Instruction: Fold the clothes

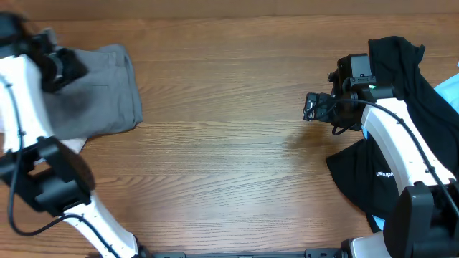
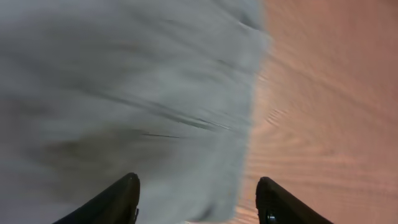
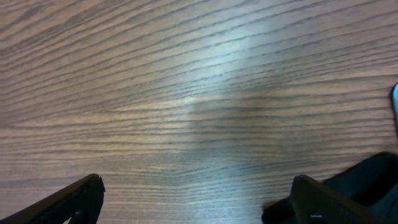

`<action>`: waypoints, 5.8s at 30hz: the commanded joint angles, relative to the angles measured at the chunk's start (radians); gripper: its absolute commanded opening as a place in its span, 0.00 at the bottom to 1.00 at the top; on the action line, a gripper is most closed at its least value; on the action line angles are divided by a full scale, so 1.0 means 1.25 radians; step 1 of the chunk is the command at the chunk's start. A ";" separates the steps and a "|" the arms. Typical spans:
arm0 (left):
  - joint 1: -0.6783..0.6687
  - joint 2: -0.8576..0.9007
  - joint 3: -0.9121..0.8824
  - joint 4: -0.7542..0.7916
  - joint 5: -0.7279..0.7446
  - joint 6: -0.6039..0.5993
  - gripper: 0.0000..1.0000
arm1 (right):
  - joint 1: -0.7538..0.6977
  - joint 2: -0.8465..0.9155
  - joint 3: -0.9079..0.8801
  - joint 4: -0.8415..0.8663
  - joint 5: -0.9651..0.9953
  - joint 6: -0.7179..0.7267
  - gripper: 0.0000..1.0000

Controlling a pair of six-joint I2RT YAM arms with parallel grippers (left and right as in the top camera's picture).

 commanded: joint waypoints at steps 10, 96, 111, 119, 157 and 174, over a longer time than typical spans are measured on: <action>-0.315 0.067 0.004 -0.022 -0.203 -0.008 0.43 | -0.002 -0.012 0.012 -0.013 -0.023 -0.016 1.00; -0.357 -0.932 -0.660 -0.038 -0.141 -0.079 1.00 | 0.114 -0.698 -0.279 0.048 0.179 0.115 1.00; -0.357 -1.234 -0.753 0.005 -0.222 -0.079 1.00 | 0.114 -0.895 -0.323 -0.013 0.226 0.115 1.00; -0.357 -1.234 -0.753 -0.095 -0.222 -0.079 1.00 | 0.114 -0.895 -0.323 -0.058 0.226 0.115 1.00; -0.357 -1.234 -0.753 -0.113 -0.222 -0.079 1.00 | 0.010 -1.321 -1.003 0.710 0.160 -0.101 1.00; -0.357 -1.234 -0.753 -0.113 -0.222 -0.079 1.00 | 0.009 -1.321 -1.003 0.692 0.147 -0.107 1.00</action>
